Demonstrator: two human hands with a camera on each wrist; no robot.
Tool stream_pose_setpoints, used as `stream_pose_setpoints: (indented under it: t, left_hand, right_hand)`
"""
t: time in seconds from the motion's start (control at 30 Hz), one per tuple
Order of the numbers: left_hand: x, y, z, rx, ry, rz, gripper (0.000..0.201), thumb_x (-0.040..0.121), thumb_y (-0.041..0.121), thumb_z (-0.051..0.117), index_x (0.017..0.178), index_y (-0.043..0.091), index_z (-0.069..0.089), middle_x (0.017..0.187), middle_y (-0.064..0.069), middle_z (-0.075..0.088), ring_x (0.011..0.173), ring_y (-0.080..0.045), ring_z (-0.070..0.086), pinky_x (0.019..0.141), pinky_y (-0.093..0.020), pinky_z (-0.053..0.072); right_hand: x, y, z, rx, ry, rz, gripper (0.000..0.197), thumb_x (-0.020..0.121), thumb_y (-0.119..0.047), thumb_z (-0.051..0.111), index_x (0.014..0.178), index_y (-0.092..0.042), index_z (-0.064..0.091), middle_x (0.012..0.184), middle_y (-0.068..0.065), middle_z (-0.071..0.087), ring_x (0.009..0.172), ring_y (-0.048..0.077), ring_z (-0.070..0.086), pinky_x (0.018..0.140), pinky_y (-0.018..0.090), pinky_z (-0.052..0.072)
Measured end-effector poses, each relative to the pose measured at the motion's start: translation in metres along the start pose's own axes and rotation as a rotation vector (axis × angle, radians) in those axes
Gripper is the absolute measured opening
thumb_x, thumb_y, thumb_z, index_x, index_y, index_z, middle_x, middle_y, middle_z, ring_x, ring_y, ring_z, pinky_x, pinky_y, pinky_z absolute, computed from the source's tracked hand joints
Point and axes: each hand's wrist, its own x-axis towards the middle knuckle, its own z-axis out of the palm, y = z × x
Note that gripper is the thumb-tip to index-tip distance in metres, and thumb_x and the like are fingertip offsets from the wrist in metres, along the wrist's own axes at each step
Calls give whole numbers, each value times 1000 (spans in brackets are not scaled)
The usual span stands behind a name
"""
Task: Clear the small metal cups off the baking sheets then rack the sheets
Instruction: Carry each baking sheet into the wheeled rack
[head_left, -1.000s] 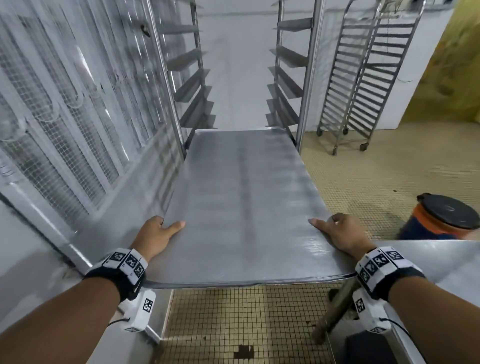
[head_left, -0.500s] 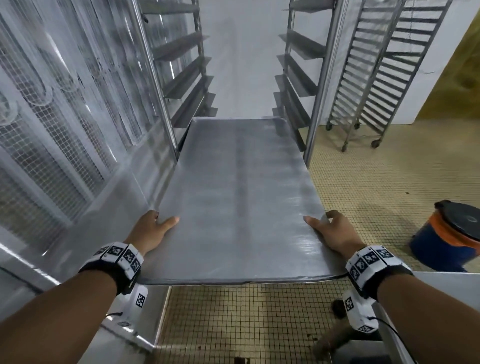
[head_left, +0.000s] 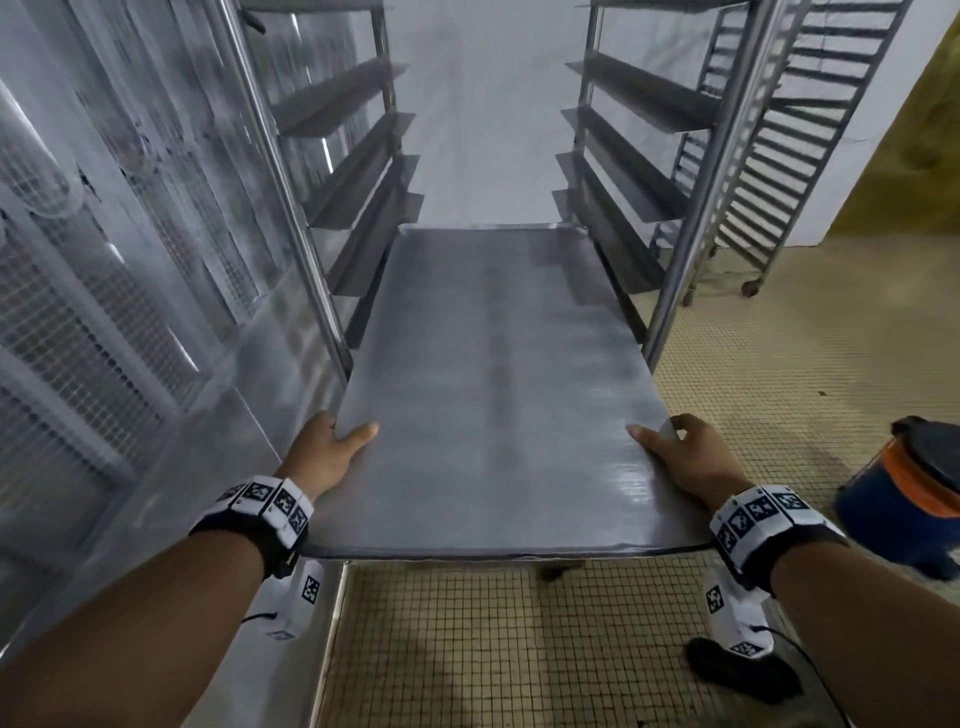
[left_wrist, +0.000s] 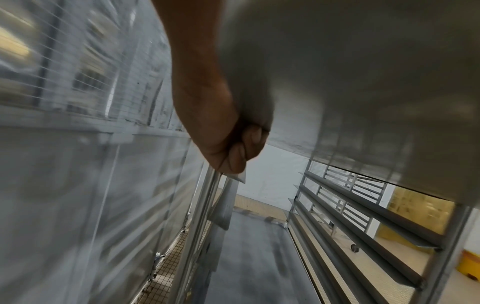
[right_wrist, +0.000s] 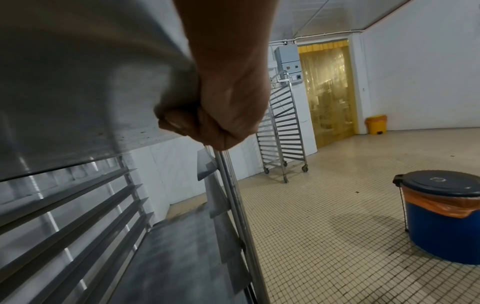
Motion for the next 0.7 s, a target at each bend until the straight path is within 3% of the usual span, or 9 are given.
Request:
stream_pose_setpoints:
  t: [0.1, 0.17, 0.27, 0.4, 0.57, 0.63, 0.7]
  left_hand:
    - [32, 12, 1, -23, -26, 32, 32, 93, 38, 70, 73, 18, 54, 68, 3, 58, 61, -13, 57, 54, -26, 39]
    - [54, 11, 3, -49, -66, 73, 35, 88, 50, 71, 87, 15, 69, 78, 3, 72, 73, -17, 71, 64, -27, 51]
    - [86, 2, 8, -45, -89, 53, 57, 78, 67, 68, 103, 16, 75, 91, 3, 78, 85, -19, 75, 80, -38, 61]
    - [107, -1, 14, -17, -94, 16, 80, 66, 89, 62, 113, 24, 68, 103, 5, 76, 93, -19, 74, 88, -47, 60]
    - [88, 21, 2, 214, -86, 22, 88, 79, 72, 63, 146, 22, 37, 141, -7, 60, 125, -33, 60, 103, -48, 50]
    - [79, 28, -4, 341, -106, 92, 94, 74, 74, 64, 150, 26, 35, 149, -12, 50, 132, -35, 53, 107, -50, 47]
    - [62, 38, -6, 487, -119, 170, 92, 74, 71, 67, 149, 25, 41, 153, -14, 42, 139, -37, 44, 111, -53, 41]
  right_hand:
    - [28, -12, 4, -16, 1, 14, 60, 81, -62, 70, 111, -11, 61, 102, 3, 68, 84, 19, 63, 69, 31, 47]
    - [47, -17, 5, -15, 8, 19, 61, 80, -63, 70, 112, -12, 63, 103, 3, 68, 87, 22, 64, 75, 34, 49]
    - [70, -23, 4, -31, 14, 28, 61, 81, -63, 69, 115, -13, 63, 103, 4, 68, 90, 26, 64, 81, 37, 49]
    - [85, -29, 4, -58, 4, 37, 64, 83, -63, 66, 121, -12, 62, 108, 8, 68, 93, 28, 63, 86, 40, 50]
    - [77, -27, -3, -193, -62, 16, 69, 89, -63, 58, 137, -13, 50, 129, 12, 64, 112, 34, 61, 92, 41, 46]
    - [65, -28, -10, -226, -89, 6, 85, 84, -70, 59, 147, -18, 38, 139, 13, 57, 120, 35, 58, 93, 42, 45]
    - [46, -33, -15, -266, -122, -23, 109, 68, -86, 58, 152, -23, 29, 148, 16, 45, 128, 39, 51, 98, 46, 44]
